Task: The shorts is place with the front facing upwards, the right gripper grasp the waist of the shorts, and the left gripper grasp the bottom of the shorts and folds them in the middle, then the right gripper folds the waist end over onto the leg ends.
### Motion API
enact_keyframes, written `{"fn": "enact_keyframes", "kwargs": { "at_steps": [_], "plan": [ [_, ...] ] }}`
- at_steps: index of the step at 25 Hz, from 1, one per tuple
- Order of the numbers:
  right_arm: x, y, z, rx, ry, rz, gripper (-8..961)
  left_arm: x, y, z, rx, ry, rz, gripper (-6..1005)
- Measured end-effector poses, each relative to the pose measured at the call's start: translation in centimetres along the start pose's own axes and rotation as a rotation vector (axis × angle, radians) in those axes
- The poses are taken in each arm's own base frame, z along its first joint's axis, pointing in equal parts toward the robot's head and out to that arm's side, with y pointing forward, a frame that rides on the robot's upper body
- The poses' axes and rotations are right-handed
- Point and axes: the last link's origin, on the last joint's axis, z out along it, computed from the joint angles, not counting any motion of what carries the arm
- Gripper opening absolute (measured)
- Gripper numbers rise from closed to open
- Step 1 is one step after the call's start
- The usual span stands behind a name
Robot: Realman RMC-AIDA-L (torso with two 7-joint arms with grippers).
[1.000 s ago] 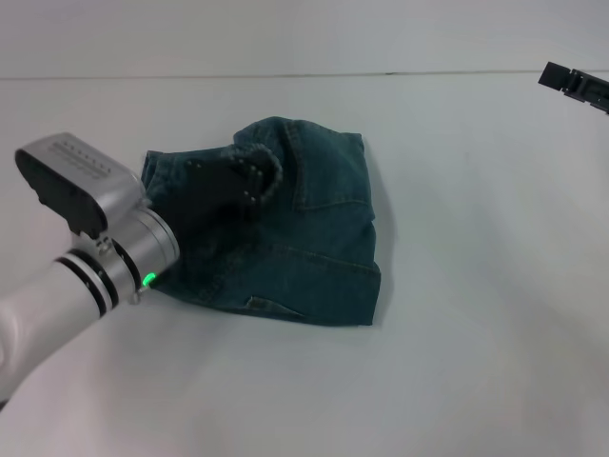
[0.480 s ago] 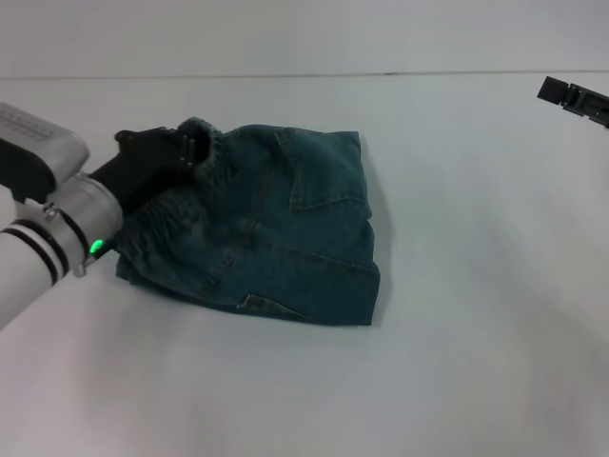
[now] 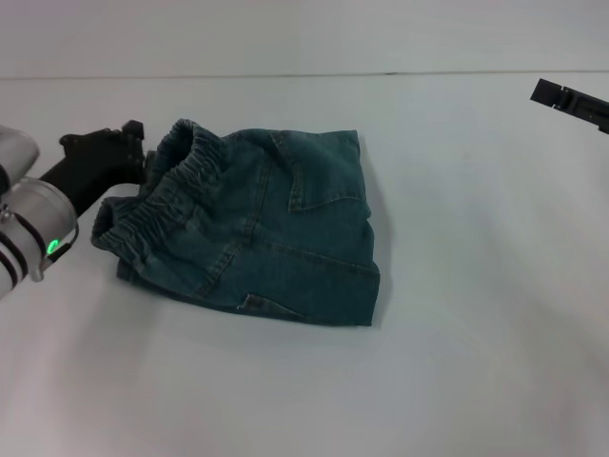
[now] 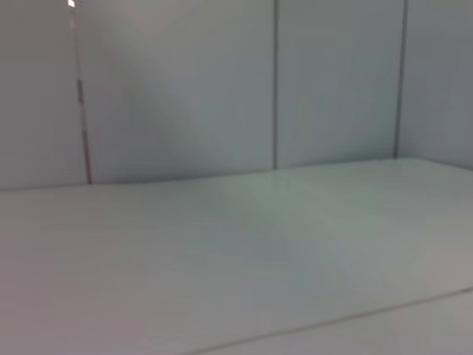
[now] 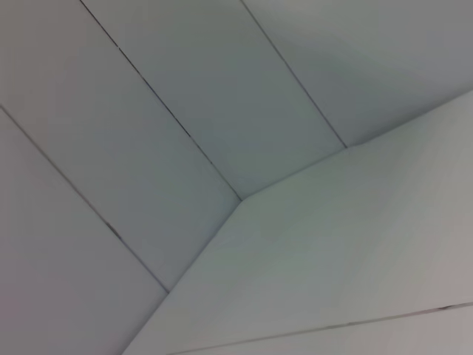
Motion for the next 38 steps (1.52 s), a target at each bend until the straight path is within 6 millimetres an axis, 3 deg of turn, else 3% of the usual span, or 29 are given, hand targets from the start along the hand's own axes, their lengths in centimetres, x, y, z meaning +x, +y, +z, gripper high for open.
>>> {"fn": "enact_keyframes", "kwargs": {
  "at_steps": [6, 10, 16, 19, 29, 35, 38],
  "plan": [
    [0.1, 0.0, -0.3, -0.005, -0.011, -0.017, 935, 0.8, -1.3, -2.5, 0.015, 0.148, -0.074, 8],
    [0.1, 1.3, -0.8, -0.099, -0.011, -0.122, 936, 2.5, 0.1, -5.6, -0.210, 0.271, -0.071, 15],
    [0.8, 4.0, -0.5, -0.225, 0.146, -0.360, 938, 3.8, 3.1, -7.2, -0.584, 0.047, 0.009, 135],
    [1.7, 4.7, 0.5, -0.254, 0.239, -0.418, 938, 4.1, 3.8, -7.8, -0.669, 0.022, 0.000, 227],
    [3.7, 6.7, 4.1, -0.332, 0.388, -0.500, 938, 4.1, 3.7, -8.0, -0.696, -0.065, 0.004, 575],
    [4.1, 7.3, 5.1, -0.355, 0.408, -0.516, 939, 4.2, 3.5, -7.9, -0.689, -0.090, 0.011, 806],
    [4.1, 7.4, 5.2, -0.359, 0.405, -0.515, 939, 4.2, 3.4, -8.0, -0.684, -0.096, 0.010, 861]
  ]
}}
